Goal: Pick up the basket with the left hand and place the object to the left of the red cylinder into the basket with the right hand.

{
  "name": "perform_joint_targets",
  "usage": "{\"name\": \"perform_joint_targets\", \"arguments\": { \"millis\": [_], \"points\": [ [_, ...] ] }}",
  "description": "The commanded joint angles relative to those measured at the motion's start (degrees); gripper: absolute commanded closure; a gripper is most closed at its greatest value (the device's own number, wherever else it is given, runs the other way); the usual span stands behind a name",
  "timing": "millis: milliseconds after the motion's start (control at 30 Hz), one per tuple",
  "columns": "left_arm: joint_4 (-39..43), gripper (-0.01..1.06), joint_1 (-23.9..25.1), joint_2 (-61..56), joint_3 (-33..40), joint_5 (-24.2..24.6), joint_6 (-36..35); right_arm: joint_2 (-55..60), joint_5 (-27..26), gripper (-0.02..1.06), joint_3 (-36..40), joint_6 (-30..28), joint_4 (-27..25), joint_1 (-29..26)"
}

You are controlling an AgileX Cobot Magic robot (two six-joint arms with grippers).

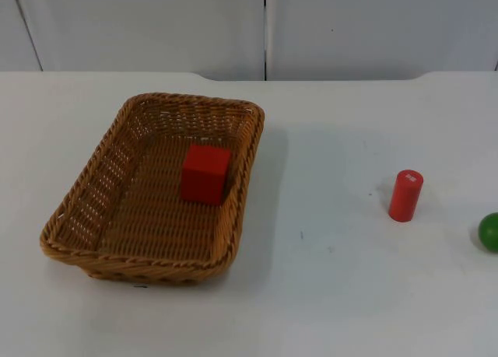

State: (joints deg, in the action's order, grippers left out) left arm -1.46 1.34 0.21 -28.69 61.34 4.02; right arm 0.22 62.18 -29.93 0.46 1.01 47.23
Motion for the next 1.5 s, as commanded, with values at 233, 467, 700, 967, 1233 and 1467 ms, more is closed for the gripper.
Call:
{"name": "perform_joint_targets", "arguments": {
  "millis": [233,467,700,967,1233,1467],
  "points": [
    [0.32,0.0,-0.09,-0.21,0.31,0.19,-0.5,-0.22,-0.37,0.21,0.43,-0.02,0.14,0.04],
    [0.68,0.0,-0.09,-0.21,0.31,0.19,-0.93,-0.22,-0.37,0.21,0.43,-0.02,0.14,0.04],
    [0.82,0.0,-0.09,-0.21,0.31,0.19,-0.93,-0.22,-0.37,0.21,0.43,-0.02,0.14,0.04],
    [0.82,0.0,-0.09,-0.21,0.31,0.19,-0.93,-0.22,-0.37,0.21,0.43,-0.02,0.24,0.04],
    [0.82,0.0,-0.09,-0.21,0.31,0.19,-0.93,-0.22,-0.37,0.21,0.43,-0.02,0.24,0.04],
    [1.04,0.0,0.02,-0.21,0.31,0.19,-0.93,-0.22,-0.37,0.21,0.43,-0.02,0.24,0.04]
  ]
}}
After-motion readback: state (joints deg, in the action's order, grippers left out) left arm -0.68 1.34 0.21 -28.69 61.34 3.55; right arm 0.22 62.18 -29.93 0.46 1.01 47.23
